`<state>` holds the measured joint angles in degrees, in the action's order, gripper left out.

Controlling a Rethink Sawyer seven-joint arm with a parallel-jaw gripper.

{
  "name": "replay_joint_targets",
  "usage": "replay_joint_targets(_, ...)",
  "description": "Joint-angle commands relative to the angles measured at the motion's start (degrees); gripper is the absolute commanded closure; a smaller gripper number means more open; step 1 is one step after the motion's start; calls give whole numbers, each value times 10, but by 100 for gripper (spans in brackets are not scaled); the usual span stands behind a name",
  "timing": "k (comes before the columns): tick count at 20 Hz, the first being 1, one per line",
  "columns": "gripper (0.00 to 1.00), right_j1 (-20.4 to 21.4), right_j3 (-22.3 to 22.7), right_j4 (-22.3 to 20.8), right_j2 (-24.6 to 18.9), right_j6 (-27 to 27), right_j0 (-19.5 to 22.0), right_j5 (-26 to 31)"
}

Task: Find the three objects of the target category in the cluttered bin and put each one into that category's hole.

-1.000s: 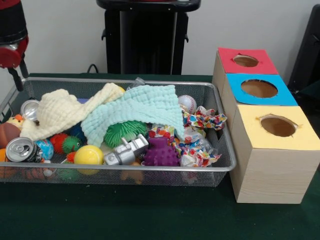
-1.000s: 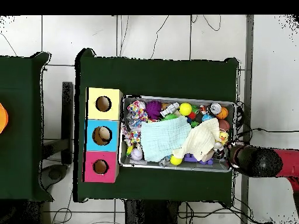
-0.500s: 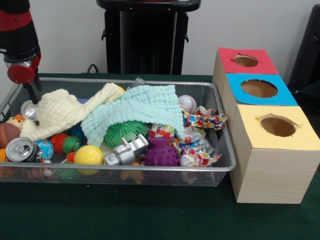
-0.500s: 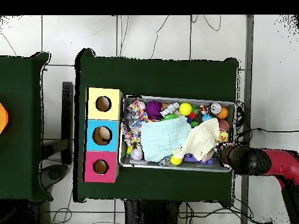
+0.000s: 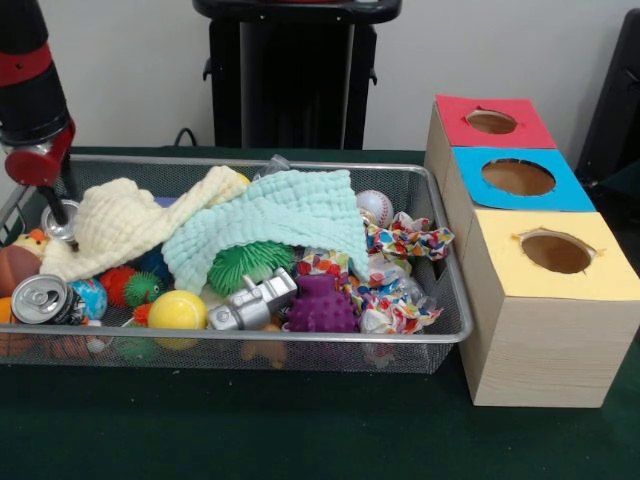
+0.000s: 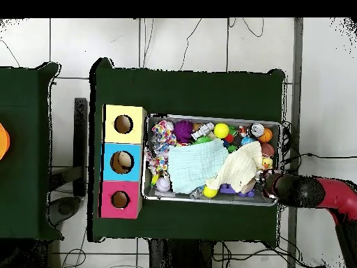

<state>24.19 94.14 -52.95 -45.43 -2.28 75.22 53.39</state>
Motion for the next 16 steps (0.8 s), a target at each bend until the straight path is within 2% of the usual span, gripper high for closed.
replay_joint_targets(1, 0, -24, -77, -7, 23, 106, 1, 31)
replay_joint_targets(10, 0, -33, -84, -9, 25, 116, 4, 25)
replay_joint_targets(16, 0, -41, -80, -13, 30, 96, 0, 11)
